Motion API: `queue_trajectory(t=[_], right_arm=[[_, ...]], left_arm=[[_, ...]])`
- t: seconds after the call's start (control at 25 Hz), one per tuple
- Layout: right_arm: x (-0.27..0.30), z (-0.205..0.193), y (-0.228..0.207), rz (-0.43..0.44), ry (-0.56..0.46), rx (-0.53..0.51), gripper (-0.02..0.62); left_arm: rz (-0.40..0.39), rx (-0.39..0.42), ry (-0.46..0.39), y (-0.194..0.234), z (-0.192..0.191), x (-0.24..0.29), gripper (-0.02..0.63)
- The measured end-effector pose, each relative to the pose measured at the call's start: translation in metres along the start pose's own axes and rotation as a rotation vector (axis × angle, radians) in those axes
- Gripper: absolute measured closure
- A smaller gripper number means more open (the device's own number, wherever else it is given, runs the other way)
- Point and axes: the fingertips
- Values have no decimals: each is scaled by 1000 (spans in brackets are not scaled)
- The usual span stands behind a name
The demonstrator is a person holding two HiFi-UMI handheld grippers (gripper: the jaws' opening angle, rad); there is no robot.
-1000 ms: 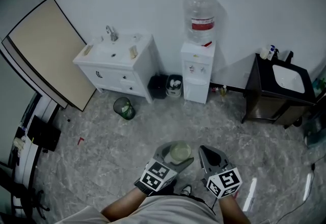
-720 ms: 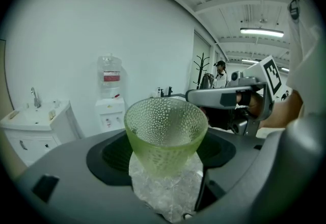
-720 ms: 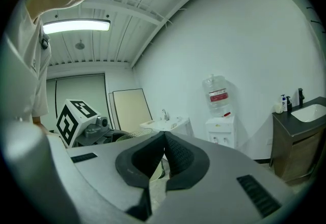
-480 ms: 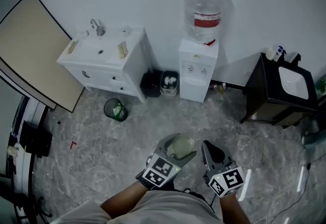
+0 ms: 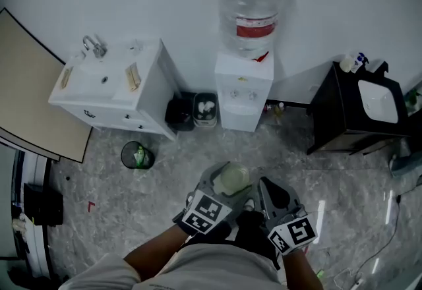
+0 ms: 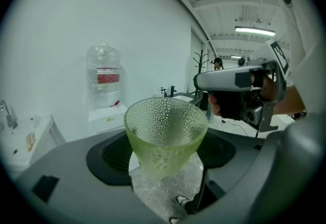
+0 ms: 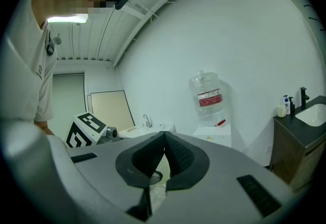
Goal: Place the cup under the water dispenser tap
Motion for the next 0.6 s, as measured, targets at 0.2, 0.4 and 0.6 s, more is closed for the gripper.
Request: queue_trajectory(t=[0.2,0.4,0.6], right_arm=[[36,11,-66,-4,-9,6,580],[82,18,-148,31,6,24,580],[134,23,-233,83,35,35,580]], left_arm=[[9,-1,1,39,16,66,225],[41,-17,-3,81,31,142,225],[84,-29,1,127,37,219,225]])
Point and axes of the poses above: the fingertips, and each gripper's own axes: x forward along the fingers, y to its left, z out of its top, and after that the axes turned 9 degrees about z, right-handed
